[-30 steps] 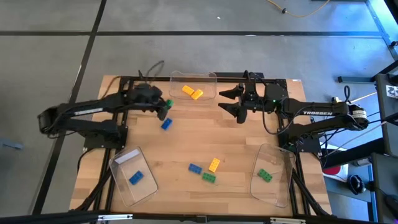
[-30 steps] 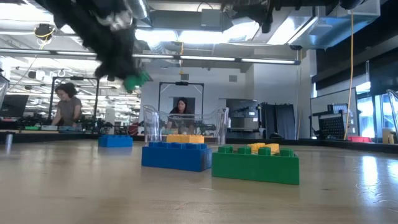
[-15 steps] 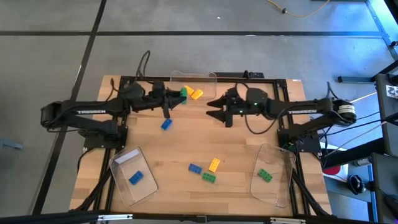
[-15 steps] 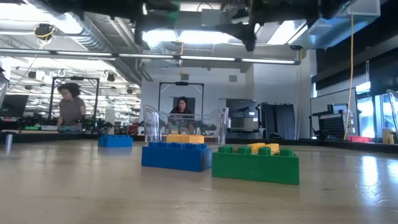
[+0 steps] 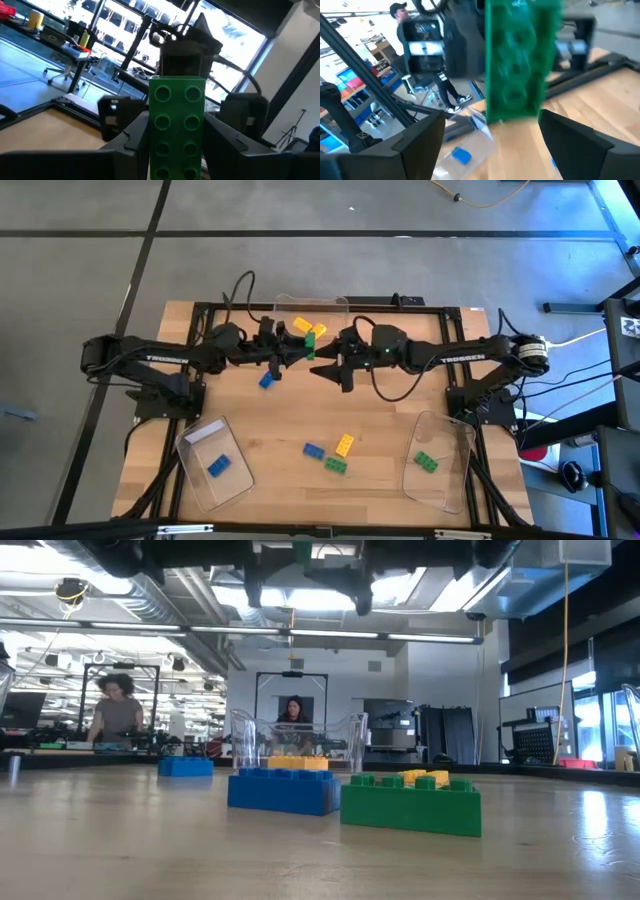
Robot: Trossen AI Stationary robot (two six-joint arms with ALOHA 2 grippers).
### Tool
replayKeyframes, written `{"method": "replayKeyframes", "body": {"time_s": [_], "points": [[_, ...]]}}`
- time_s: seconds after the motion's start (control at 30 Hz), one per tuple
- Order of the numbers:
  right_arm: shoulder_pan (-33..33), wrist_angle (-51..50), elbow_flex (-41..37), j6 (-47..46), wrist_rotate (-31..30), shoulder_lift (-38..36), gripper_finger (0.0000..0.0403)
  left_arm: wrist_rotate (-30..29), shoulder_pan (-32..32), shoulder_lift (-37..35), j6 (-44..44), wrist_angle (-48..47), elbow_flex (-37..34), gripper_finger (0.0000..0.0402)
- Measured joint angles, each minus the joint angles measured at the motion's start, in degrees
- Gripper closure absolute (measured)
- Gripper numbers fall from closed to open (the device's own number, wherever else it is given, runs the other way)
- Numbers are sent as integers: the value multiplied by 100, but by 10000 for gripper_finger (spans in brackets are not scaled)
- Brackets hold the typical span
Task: Sort & place blocks by color
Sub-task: Put the top green game piece into the bottom right transparent bin
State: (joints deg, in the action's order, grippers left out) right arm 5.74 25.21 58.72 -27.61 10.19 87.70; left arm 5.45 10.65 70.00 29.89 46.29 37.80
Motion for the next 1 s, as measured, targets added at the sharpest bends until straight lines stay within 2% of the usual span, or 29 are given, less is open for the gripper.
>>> {"method": "replayKeyframes", "body": {"time_s": [0.37,0.5,0.7,0.87,1.0], "points": [[2,44,360,98,-1,215,85,4,-211,19,-22,89,0,275],[2,61,360,74,-16,190,130,-13,-207,17,-27,93,0,275],[4,2,358,57,-23,188,266,-38,-202,10,-87,84,1,275],[4,2,358,87,-5,188,264,90,-200,10,-75,84,0,271],[1,-167,358,272,83,114,265,340,-183,17,141,96,0,220]]}}
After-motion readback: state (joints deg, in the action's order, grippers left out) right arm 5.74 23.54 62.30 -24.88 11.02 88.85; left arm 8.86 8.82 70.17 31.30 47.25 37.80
